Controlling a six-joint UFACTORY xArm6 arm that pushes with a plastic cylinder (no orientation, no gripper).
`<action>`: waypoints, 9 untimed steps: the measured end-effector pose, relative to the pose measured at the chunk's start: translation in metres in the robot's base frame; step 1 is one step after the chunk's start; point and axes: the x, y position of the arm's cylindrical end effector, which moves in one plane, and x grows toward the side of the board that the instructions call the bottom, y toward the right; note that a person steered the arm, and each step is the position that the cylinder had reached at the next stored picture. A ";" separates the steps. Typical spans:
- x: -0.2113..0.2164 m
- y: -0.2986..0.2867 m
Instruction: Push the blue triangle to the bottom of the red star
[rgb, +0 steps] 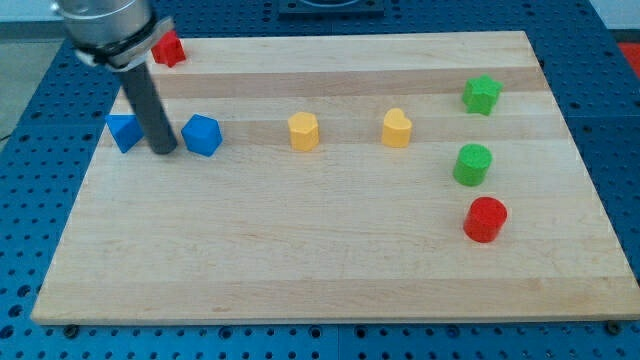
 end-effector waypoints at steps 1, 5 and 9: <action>0.009 -0.040; -0.027 -0.078; -0.022 -0.026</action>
